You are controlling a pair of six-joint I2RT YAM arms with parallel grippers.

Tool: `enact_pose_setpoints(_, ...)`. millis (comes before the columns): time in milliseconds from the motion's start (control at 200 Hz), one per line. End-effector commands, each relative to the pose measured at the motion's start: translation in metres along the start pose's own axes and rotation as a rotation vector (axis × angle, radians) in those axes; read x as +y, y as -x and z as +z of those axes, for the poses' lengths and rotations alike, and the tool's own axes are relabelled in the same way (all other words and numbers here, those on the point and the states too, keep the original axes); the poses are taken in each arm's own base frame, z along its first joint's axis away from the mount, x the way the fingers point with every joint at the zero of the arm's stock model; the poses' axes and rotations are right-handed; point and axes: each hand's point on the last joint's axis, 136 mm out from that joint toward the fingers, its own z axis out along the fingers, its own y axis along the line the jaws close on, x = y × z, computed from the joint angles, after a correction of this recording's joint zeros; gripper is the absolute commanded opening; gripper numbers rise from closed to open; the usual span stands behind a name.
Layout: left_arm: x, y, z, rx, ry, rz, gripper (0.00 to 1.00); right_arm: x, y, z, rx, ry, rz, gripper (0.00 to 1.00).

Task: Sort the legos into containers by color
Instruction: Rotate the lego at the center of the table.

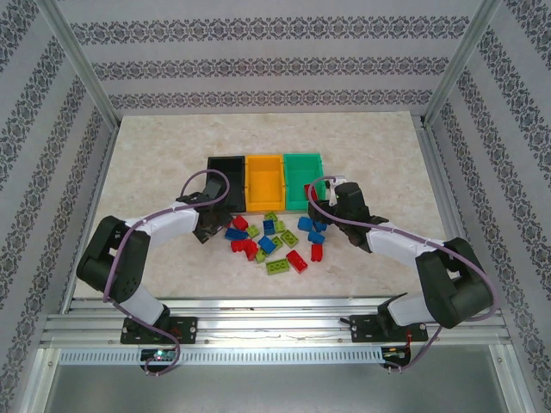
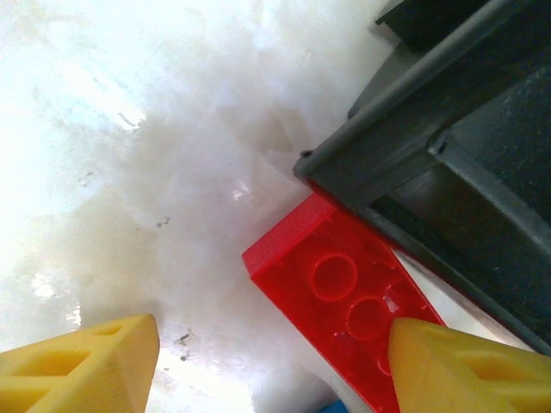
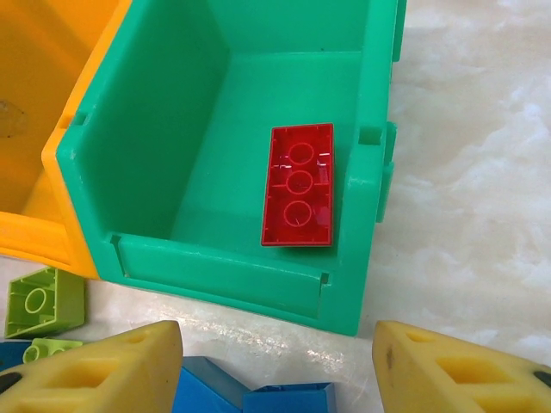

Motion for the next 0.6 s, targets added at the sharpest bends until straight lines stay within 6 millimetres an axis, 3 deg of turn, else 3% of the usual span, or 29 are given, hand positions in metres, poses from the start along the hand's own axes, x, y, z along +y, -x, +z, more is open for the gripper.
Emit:
enact_pose_setpoints(0, 0.037, -0.001, -0.003, -0.014, 0.105, 0.007, 0.68, 0.005, 0.011, -0.006, -0.037, 0.014, 0.0, 0.61)
enact_pose_setpoints(205, 0.059, 0.011, -0.02, -0.05, 0.106, -0.013, 0.68, 0.004, 0.011, -0.007, -0.04, 0.008, -0.004, 0.61)
enact_pose_setpoints(450, 0.029, 0.027, -0.046, -0.082, 0.002, 0.065, 0.73, 0.006, 0.01, -0.002, -0.029, 0.017, 0.001, 0.61)
enact_pose_setpoints(595, 0.01, 0.023, -0.038, -0.012, 0.002, 0.13, 0.75, 0.006, 0.011, 0.0, -0.025, 0.014, -0.001, 0.61)
